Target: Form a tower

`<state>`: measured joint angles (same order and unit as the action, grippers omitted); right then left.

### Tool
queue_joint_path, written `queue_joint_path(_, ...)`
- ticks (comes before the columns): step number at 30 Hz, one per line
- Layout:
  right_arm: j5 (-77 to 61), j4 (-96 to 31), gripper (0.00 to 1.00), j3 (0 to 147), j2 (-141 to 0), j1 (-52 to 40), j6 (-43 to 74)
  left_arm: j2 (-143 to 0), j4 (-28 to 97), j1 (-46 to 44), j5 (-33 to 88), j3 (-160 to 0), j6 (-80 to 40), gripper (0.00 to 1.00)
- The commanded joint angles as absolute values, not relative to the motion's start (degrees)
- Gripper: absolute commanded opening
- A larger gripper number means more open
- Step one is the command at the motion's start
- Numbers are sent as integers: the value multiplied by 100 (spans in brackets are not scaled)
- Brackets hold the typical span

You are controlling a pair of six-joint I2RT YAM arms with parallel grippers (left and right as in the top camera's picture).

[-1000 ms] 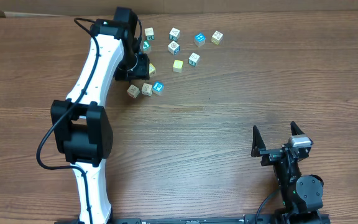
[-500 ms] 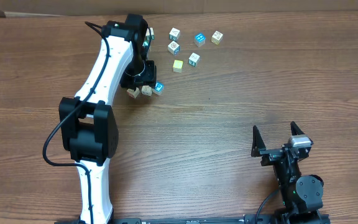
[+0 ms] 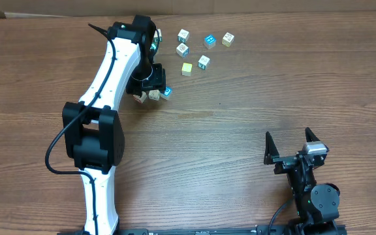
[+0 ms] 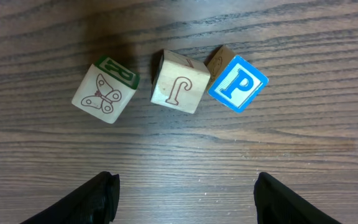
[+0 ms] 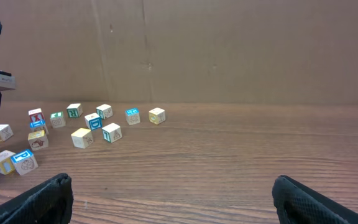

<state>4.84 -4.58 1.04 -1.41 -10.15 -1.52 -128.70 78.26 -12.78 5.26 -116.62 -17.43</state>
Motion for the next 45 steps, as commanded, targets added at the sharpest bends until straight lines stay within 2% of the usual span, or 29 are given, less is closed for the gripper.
queue_joint_path(1,482,-436,100,45,-137,-1000,-158,-12956,7900,-1328,434,-11633,-1933,67)
queue_joint_path(7,482,-436,100,45,-137,-1000,-156,-12956,7811,-1509,239,-11310,-2043,66)
queue_joint_path(14,482,-436,100,45,-137,-1000,-158,-12958,6978,-1570,-73,-10650,-2244,59)
queue_joint_path(20,482,-436,100,45,-137,-1000,-158,-12964,6410,-1535,-233,-10401,-2276,59)
queue_joint_path(30,482,-436,100,45,-137,-1000,-156,-12969,6104,-1542,-696,-10396,-2272,65)
queue_joint_path(41,482,-436,100,45,-137,-1000,-158,-12969,6112,-1557,-552,-10138,-2274,64)
queue_joint_path(45,482,-436,100,45,-137,-1000,-156,-12969,5719,-1557,-558,-9793,-2169,71)
